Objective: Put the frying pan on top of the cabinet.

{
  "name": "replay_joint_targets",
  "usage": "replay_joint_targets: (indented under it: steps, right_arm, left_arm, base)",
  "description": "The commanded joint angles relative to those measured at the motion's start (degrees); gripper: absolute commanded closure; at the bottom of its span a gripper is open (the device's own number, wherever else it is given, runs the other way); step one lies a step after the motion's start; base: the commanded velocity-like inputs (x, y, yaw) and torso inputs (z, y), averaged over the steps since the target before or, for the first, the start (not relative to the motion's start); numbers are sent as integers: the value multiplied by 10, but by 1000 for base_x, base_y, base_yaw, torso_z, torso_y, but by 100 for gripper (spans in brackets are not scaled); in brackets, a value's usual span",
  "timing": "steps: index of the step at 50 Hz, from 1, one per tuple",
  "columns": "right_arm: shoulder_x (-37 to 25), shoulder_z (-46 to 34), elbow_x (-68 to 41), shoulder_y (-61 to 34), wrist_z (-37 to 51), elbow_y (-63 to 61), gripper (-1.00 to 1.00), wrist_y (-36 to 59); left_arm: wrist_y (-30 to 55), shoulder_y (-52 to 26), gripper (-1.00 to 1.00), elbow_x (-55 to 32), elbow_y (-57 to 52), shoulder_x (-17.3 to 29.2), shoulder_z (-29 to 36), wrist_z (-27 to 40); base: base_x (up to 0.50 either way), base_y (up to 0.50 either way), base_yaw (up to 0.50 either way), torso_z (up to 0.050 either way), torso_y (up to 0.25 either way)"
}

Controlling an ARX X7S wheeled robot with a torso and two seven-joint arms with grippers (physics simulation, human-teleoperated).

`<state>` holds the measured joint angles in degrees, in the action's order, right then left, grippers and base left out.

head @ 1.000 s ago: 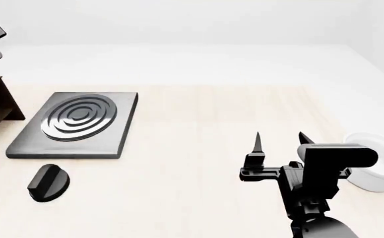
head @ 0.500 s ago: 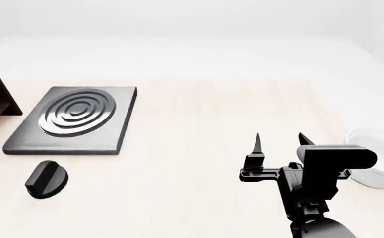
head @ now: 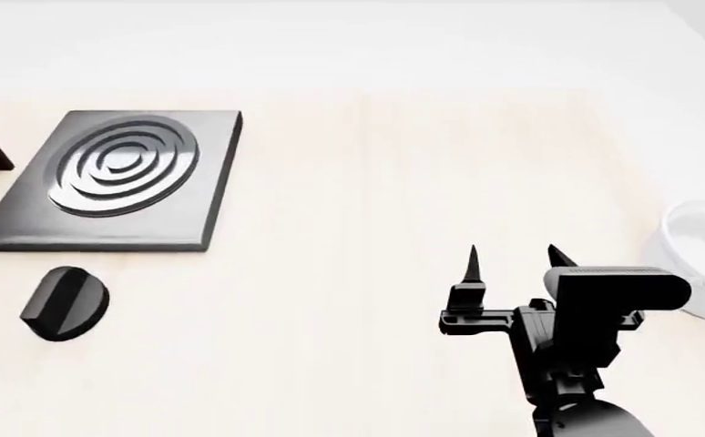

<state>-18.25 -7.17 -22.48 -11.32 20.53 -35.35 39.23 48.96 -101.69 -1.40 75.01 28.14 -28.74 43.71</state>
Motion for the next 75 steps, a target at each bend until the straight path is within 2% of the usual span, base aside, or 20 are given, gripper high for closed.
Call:
replay_joint_targets:
  steps: [1, 11, 12, 15, 38, 44, 45, 48, 50, 51, 52, 53, 55, 56, 59, 60, 62, 63, 67, 75]
  right_arm:
    - [-2, -3, -1, -2, 3, 1, -100, 0]
    - [-3, -5, -2, -2, 5, 0, -100, 0]
    - [-4, -4, -3, -2, 6, 0, -100, -1]
    - [-4, -4, -3, 0, 6, 0, -100, -2]
    - [-7, -8, -7, 0, 9, 1, -100, -6]
    - [-8, -10, -7, -1, 9, 4, -100, -7]
    - [-8, -10, -7, -2, 10, 3, -100, -6]
    - [-9, -11, -8, -5, 11, 2, -100, -4]
    - [-9, -11, -8, -6, 11, 2, -100, -3]
    - [-9, -11, -9, -7, 12, 1, -100, -2]
    - [-10, -11, -9, -7, 12, 1, -100, -2]
    - [-10, -11, -9, -8, 13, 0, -100, -1]
    - [-10, -10, -10, -9, 14, -1, -100, 0]
    - [-11, -11, -10, -9, 14, -1, -100, 1]
    - [-12, -11, -11, -11, 15, -4, -100, 3]
    - [-12, -11, -12, -12, 16, -4, -100, 3]
    - [-12, -11, -12, -13, 16, -4, -100, 4]
    - [-13, -12, -12, -15, 16, -4, -100, 5]
    - [-13, -13, -13, -19, 18, -5, -100, 9]
    - [-14, -14, -14, -23, 22, -8, -100, 13]
  left_arm:
    - [-16, -11, 100, 9, -1, 5, 19, 6]
    - [-10, -11, 100, 9, -1, 5, 7, 3]
    - [-6, -10, -100, 7, -1, 5, 3, 4]
    - [-25, -11, -100, 2, 0, 4, -1, -24]
    - [-25, -25, -100, 17, 0, -10, 30, -73]
    - [-24, -35, -100, 27, -1, -32, 69, -152]
    - [-36, -41, -100, 32, -5, -46, 90, -207]
    - [158, 78, -100, 19, -263, -106, 123, -281]
    - [235, 120, -100, 9, -435, -124, 140, -305]
    - [303, 160, -100, -9, -521, -136, 171, -333]
    - [309, 163, -100, -9, -598, -137, 170, -333]
    - [371, 198, -100, -37, -684, -146, 189, -363]
    - [410, 230, -100, -80, -777, -147, 213, -368]
    - [410, 244, -100, -158, -795, -134, 220, -327]
    - [410, 292, -100, -416, -847, -77, 229, -69]
    - [409, 301, -100, -502, -859, -71, 231, -5]
    - [408, 321, -100, -674, -881, -69, 232, 43]
    - [406, 336, -100, -728, -900, -71, 233, 60]
    - [394, 373, -100, -780, -919, -80, 232, 83]
    - [353, 407, -100, -756, -932, -77, 256, 50]
  base:
    - [0, 0, 0, -2, -246]
    - [0, 0, 0, 0, -39]
    - [0, 0, -3, 0, 0]
    - [0, 0, 0, 0, 83]
    - [0, 0, 0, 0, 250]
    - [0, 0, 0, 0, 83]
    - [0, 0, 0, 0, 0]
    - [0, 0, 0, 0, 0]
    - [0, 0, 0, 0, 0]
    - [0, 0, 0, 0, 0]
    - [0, 0, 0, 0, 0]
    - [0, 0, 0, 0, 0]
    - [0, 0, 0, 0, 0]
    - [0, 0, 0, 0, 0]
    - [0, 0, 0, 0, 0]
    - [0, 0, 0, 0, 0]
    - [0, 0, 0, 0, 0]
    - [0, 0, 0, 0, 0]
    - [0, 0, 0, 0, 0]
    - [0, 0, 0, 0, 0]
